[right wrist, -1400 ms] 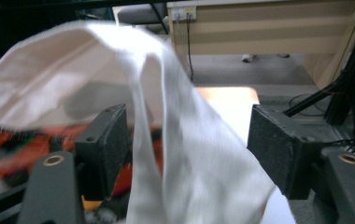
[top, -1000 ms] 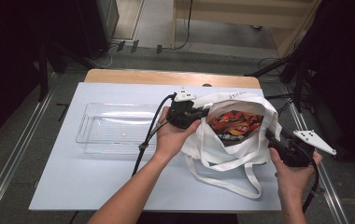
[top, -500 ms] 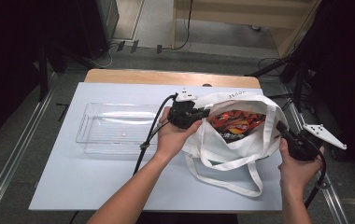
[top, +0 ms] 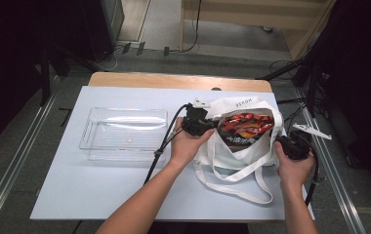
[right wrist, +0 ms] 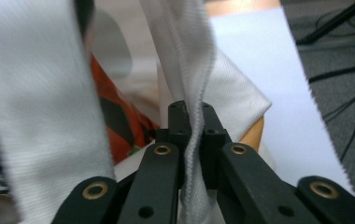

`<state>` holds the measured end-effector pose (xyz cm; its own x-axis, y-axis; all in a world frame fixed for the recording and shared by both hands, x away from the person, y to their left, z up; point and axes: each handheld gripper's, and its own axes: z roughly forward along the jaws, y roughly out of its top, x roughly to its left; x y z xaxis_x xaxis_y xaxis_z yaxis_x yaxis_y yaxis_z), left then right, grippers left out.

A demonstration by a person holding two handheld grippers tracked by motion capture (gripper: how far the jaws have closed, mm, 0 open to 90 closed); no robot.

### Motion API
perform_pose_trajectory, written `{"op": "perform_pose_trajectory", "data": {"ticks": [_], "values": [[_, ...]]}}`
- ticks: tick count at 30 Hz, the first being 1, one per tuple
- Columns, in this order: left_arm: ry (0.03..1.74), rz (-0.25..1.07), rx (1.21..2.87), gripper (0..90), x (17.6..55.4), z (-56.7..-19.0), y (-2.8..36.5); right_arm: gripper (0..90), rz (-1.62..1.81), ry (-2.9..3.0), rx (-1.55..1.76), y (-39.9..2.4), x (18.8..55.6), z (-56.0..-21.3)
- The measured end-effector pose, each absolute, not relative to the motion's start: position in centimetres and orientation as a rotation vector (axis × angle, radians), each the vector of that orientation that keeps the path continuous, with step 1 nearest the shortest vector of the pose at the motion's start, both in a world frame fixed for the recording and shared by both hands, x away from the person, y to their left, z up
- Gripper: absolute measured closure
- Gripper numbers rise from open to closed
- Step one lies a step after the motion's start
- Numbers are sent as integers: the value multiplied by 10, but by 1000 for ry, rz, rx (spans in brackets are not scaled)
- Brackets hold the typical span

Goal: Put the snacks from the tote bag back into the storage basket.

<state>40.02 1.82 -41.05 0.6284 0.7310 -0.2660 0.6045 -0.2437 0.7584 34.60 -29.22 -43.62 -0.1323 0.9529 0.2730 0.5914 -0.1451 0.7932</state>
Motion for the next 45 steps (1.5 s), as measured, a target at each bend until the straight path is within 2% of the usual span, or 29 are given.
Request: {"op": "perform_pose_trajectory", "data": {"ticks": [4, 5, 9, 12, 14, 17, 19, 20, 21, 22, 24, 27, 28, 35, 45], "values": [[1095, 168, 1929, 826, 405, -424, 19, 878, 1184, 1745, 1754, -294, 350, -449], [1098, 170, 1929, 825, 405, -425, 19, 851, 1212, 1723, 1751, -296, 348, -449], [1102, 180, 1930, 825, 404, -426, 19, 642, 1323, 1586, 1670, -304, 327, -432], [1096, 186, 1928, 826, 404, -425, 19, 596, 1387, 1513, 1575, -308, 307, -414], [1095, 192, 1930, 827, 403, -425, 19, 533, 1425, 1494, 1543, -309, 298, -406], [1094, 206, 1923, 828, 401, -424, 18, 320, 1486, 1523, 1508, -305, 291, -402], [1095, 208, 1923, 829, 400, -424, 18, 233, 1454, 1571, 1475, -296, 289, -403], [1093, 208, 1920, 829, 400, -424, 18, 228, 1431, 1597, 1465, -291, 289, -405], [1093, 209, 1919, 828, 400, -423, 18, 254, 1375, 1623, 1453, -287, 290, -407], [1090, 209, 1922, 829, 400, -423, 19, 337, 1294, 1627, 1469, -282, 292, -409], [1086, 210, 1922, 832, 399, -421, 20, 584, 1193, 1618, 1496, -281, 295, -413], [1078, 224, 1927, 835, 397, -420, 20, 828, 1244, 1600, 1534, -289, 297, -412], [1076, 225, 1929, 835, 397, -420, 20, 879, 1244, 1585, 1541, -292, 298, -411], [1071, 229, 1923, 838, 396, -420, 18, 890, 1288, 1478, 1631, -309, 308, -405], [1082, 214, 1938, 821, 399, -424, 17, 886, 1293, 1569, 1790, -306, 343, -434]]}}
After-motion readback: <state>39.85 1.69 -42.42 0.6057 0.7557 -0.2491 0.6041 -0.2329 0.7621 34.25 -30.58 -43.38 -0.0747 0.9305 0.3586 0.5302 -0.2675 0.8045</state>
